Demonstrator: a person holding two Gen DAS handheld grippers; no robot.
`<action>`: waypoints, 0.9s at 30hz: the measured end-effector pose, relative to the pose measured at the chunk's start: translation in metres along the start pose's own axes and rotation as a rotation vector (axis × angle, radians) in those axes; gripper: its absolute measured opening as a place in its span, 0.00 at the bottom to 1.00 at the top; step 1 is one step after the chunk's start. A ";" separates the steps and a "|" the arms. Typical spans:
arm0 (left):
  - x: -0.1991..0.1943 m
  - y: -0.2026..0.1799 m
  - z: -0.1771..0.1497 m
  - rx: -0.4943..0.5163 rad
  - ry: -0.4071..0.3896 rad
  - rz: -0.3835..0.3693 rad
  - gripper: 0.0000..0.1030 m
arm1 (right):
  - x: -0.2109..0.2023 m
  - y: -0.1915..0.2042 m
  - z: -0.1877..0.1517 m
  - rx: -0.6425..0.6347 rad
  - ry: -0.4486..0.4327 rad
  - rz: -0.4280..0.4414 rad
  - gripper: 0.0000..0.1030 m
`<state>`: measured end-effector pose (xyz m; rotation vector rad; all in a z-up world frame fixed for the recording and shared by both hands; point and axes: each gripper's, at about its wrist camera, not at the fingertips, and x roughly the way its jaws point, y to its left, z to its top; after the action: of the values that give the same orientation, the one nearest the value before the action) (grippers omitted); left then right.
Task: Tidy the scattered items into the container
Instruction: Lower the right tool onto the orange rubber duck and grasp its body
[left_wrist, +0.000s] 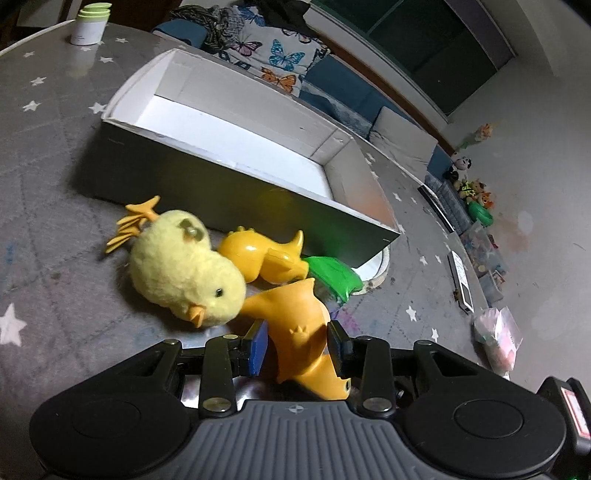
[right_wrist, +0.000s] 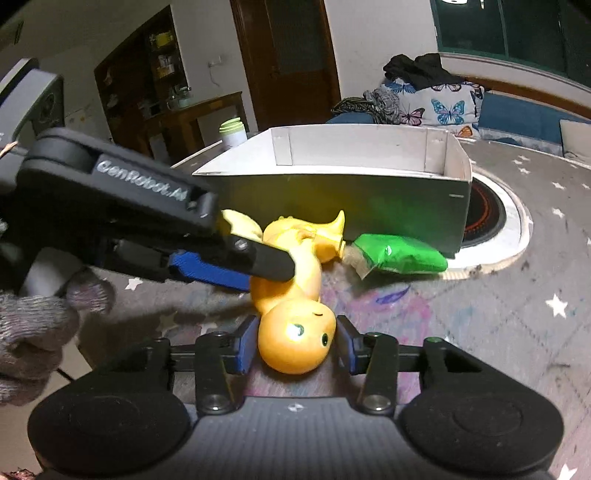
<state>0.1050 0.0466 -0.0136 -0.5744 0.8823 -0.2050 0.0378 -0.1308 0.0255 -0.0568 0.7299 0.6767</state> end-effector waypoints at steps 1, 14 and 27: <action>0.001 -0.001 0.001 -0.001 0.001 0.001 0.38 | 0.000 0.001 -0.001 -0.006 -0.002 -0.004 0.44; 0.015 -0.013 0.007 0.048 -0.002 0.052 0.40 | 0.003 -0.001 0.005 0.020 -0.023 -0.025 0.44; 0.015 -0.016 0.006 0.047 -0.029 0.071 0.41 | 0.004 0.004 0.008 0.018 -0.039 -0.030 0.44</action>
<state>0.1199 0.0298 -0.0121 -0.5003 0.8658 -0.1519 0.0420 -0.1233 0.0296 -0.0381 0.6961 0.6409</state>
